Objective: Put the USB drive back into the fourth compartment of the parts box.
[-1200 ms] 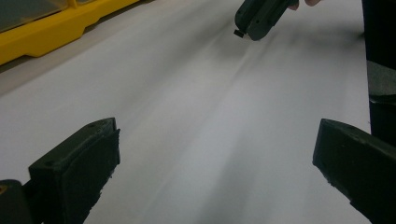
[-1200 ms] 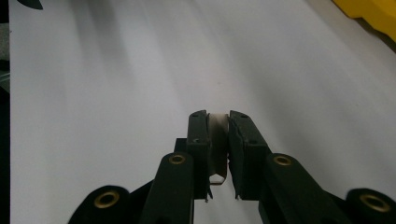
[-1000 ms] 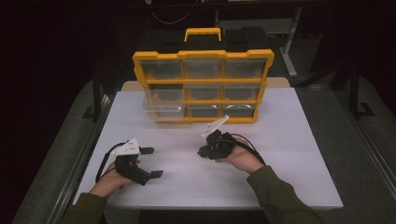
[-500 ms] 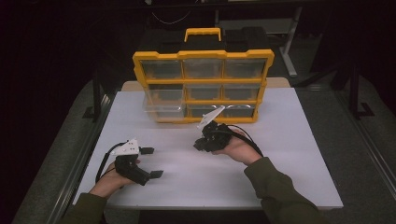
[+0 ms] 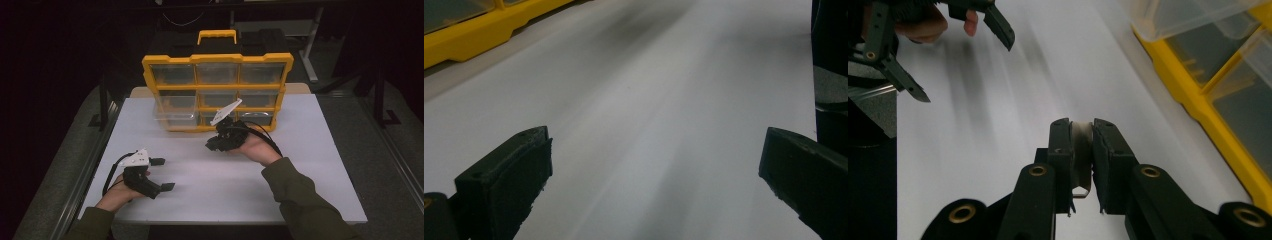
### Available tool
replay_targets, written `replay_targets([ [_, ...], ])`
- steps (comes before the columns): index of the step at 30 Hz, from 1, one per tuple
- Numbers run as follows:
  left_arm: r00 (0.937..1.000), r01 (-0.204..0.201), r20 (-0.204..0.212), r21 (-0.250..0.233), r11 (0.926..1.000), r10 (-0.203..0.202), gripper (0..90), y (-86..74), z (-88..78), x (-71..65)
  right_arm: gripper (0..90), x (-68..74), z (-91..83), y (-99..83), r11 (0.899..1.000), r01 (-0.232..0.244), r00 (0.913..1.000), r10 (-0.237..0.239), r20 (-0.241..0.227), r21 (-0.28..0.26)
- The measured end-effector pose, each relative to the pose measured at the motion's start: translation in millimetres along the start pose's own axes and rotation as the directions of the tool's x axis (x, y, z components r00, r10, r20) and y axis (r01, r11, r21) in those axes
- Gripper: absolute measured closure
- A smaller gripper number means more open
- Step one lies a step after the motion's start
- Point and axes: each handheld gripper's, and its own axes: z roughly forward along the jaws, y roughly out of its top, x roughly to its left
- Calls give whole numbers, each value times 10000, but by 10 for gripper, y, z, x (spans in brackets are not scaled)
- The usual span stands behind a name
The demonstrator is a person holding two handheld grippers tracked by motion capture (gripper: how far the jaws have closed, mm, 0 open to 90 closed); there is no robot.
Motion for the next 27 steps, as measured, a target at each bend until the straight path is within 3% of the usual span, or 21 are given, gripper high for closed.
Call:
replay_targets([
  [27, 10000, -9, 57, -10, 10000, 9, 0, 5, 7, -11, 782, -115, -425, 559, 9974, 393, 9980, -362, 519, -601],
])
